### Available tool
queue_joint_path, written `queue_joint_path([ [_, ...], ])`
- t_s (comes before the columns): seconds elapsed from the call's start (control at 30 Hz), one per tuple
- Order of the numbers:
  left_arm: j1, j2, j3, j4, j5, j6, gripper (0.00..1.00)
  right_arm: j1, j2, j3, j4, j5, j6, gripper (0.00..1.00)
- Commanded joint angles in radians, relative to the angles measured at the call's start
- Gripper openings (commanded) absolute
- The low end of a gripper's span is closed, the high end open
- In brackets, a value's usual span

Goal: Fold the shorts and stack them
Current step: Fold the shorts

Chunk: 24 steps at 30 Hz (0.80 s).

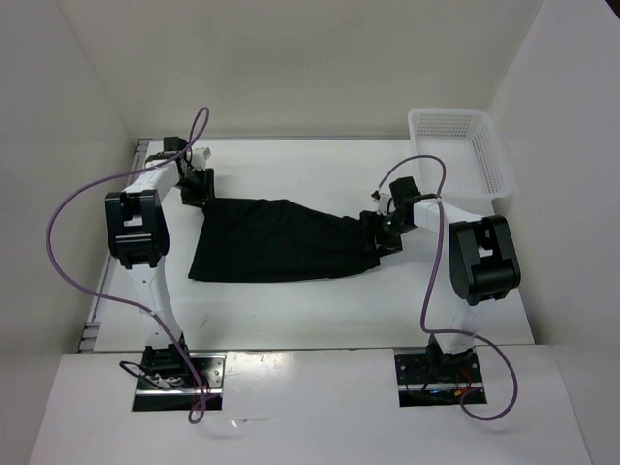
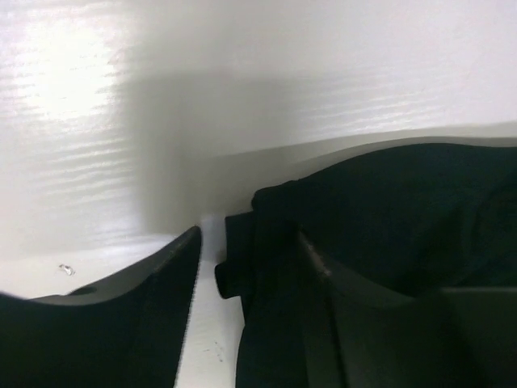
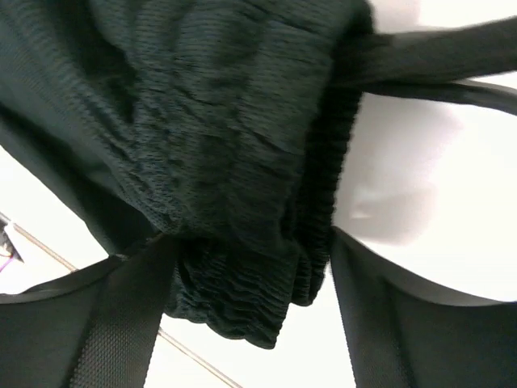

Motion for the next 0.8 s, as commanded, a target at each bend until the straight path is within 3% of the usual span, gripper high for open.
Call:
queue_joint_path([
  [0.0, -0.016, 0.025, 0.017, 0.03, -0.016, 0.004, 0.55, 0.0, 0.055, -0.009, 0.067, 0.083, 0.028, 0.76],
  [0.07, -0.016, 0.034, 0.017, 0.03, -0.039, 0.004, 0.43, 0.0, 0.064, -0.009, 0.067, 0.083, 0.037, 0.7],
  [0.1, -0.016, 0.035, 0.017, 0.03, -0.053, 0.004, 0.29, 0.0, 0.064, -0.009, 0.067, 0.083, 0.037, 0.64],
  [0.23, -0.016, 0.035, 0.028, 0.03, -0.133, 0.004, 0.05, 0.0, 0.064, 0.002, 0.067, 0.092, 0.037, 0.45],
  [0.27, -0.007, 0.025, 0.04, 0.03, -0.15, 0.004, 0.03, 0.0, 0.053, 0.002, 0.067, 0.104, 0.025, 0.42],
  [0.5, -0.006, -0.005, 0.062, 0.039, -0.231, 0.004, 0.03, 0.0, 0.043, 0.071, 0.056, 0.152, -0.07, 0.21],
  [0.6, -0.006, -0.005, 0.071, 0.039, -0.207, 0.004, 0.11, 0.0, 0.052, 0.082, 0.056, 0.152, -0.092, 0.21],
  [0.63, -0.006, -0.005, 0.071, 0.039, -0.195, 0.004, 0.21, 0.0, 0.052, 0.082, 0.056, 0.152, -0.092, 0.21],
  [0.73, -0.006, -0.025, 0.045, 0.039, -0.184, 0.004, 0.31, 0.0, 0.052, 0.092, 0.056, 0.12, -0.092, 0.33],
  [0.77, -0.006, -0.034, 0.034, 0.039, -0.175, 0.004, 0.33, 0.0, 0.052, 0.092, 0.056, 0.106, -0.083, 0.5],
])
